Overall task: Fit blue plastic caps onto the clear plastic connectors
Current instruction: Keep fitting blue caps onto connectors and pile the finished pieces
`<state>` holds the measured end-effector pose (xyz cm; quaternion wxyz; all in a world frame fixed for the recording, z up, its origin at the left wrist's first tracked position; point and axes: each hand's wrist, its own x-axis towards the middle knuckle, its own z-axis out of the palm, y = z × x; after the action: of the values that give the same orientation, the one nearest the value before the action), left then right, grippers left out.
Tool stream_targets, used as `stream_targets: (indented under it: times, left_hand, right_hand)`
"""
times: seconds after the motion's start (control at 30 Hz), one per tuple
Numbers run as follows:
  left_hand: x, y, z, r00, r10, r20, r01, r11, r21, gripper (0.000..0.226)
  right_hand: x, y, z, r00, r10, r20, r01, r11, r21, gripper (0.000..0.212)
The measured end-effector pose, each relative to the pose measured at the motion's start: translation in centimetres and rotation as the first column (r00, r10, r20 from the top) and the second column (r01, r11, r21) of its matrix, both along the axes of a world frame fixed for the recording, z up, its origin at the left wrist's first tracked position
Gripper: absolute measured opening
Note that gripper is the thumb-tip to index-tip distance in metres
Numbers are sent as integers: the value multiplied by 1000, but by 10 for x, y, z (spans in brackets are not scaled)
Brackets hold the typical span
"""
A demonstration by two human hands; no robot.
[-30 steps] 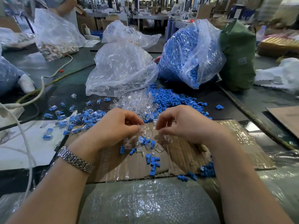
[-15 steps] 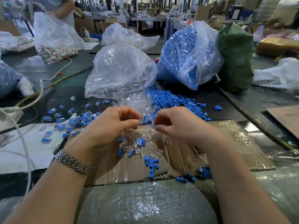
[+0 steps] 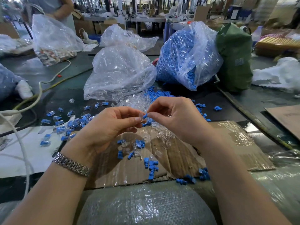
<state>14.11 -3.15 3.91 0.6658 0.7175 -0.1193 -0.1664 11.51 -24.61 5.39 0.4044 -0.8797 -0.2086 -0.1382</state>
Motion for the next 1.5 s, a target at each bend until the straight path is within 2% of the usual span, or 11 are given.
stream_targets:
  times: [0.33, 0.43, 0.5, 0.53, 0.6, 0.7, 0.77, 0.9, 1.2, 1.37, 1.5]
  left_hand:
    - [-4, -4, 4, 1000, 3, 30, -2, 999, -40, 30]
    - [-5, -4, 4, 999, 10, 44, -8, 998, -54, 36]
    - [-4, -3, 3, 999, 13, 45, -9, 997, -75, 35]
    - [-4, -3, 3, 999, 14, 41, -11, 996, -88, 34]
    - [-4, -4, 2, 999, 18, 31, -14, 994, -106, 31]
    - [-3, -4, 0, 999, 39, 1, -38, 991, -130, 29]
    - [-3, -5, 0, 999, 48, -24, -51, 987, -154, 26]
    - [-3, -6, 0, 997, 67, -37, -73, 978, -194, 32]
    - [3, -7, -3, 984, 120, -128, -159, 919, -361, 23]
    - [7, -10, -4, 978, 158, -137, -202, 886, -418, 22]
    - [9, -10, -6, 978, 189, -94, -211, 884, -417, 18]
  right_hand:
    - [-2, 5, -1, 998, 31, 51, -25, 995, -101, 5]
    - [-3, 2, 3, 999, 32, -16, -33, 999, -29, 7]
    - [0, -8, 5, 996, -60, -64, 63, 997, 47, 11]
    - [2, -16, 5, 983, -166, -73, 167, 986, 6, 15]
    - [8, -35, 1, 897, -427, -114, 381, 877, -292, 30]
    - [12, -47, -5, 708, -643, -292, 344, 675, -652, 50]
    - [12, -45, -7, 686, -642, -342, 299, 677, -673, 50]
    - [9, -38, -7, 726, -634, -266, 321, 655, -684, 42]
    - [11, -45, 2, 765, -536, -358, 366, 818, -443, 36]
    - [4, -32, 8, 843, -193, -501, 154, 981, -118, 18]
    - [-5, -25, 10, 848, -1, -530, -2, 1000, -5, 25]
